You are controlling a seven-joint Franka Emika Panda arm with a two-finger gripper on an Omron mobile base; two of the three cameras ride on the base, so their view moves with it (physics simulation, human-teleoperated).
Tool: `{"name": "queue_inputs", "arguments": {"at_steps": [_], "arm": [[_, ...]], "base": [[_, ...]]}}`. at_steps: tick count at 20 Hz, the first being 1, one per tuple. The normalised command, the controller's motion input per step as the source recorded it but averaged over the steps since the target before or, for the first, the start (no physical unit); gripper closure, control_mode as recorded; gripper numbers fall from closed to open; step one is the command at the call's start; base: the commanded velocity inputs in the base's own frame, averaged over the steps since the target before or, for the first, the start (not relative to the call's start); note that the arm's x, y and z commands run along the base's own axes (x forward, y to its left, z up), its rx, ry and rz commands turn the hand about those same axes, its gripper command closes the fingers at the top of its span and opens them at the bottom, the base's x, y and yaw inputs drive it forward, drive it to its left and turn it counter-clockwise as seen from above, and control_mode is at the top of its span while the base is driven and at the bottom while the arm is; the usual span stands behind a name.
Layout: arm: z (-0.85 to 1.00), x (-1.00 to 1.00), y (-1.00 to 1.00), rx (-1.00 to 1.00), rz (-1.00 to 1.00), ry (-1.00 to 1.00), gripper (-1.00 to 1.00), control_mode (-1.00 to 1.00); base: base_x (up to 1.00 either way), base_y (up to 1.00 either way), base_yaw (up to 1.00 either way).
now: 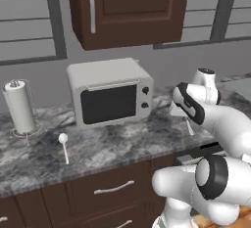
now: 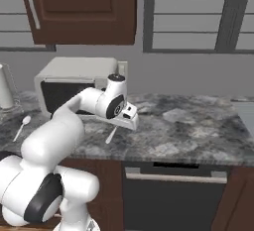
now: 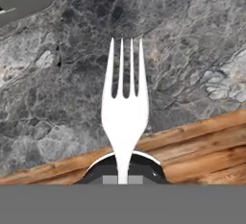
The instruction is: Take the fork and place it on the left side of the plate. Then take the spoon and place it on the right side of the plate. Make sure they're directly next to the plate.
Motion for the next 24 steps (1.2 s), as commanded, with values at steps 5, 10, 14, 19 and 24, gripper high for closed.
{"name": "queue_inputs", "arguments": {"at_steps": [5,10,14,19,24], "arm": [[0.00,0.00,0.00,0.00,0.00,0.00,1.00,1.00],[0.00,0.00,0.00,0.00,0.00,0.00,1.00,1.00],[0.00,0.00,0.00,0.00,0.00,0.00,1.00,1.00],[0.00,0.00,0.00,0.00,0.00,0.00,1.00,1.00],[0.00,0.00,0.00,0.00,0.00,0.00,1.00,1.00]], "base": [[0.00,0.00,-0.96],[0.00,0.00,-0.98],[0.00,0.00,-0.96],[0.00,0.00,-0.94],[0.00,0.00,-0.92]]}}
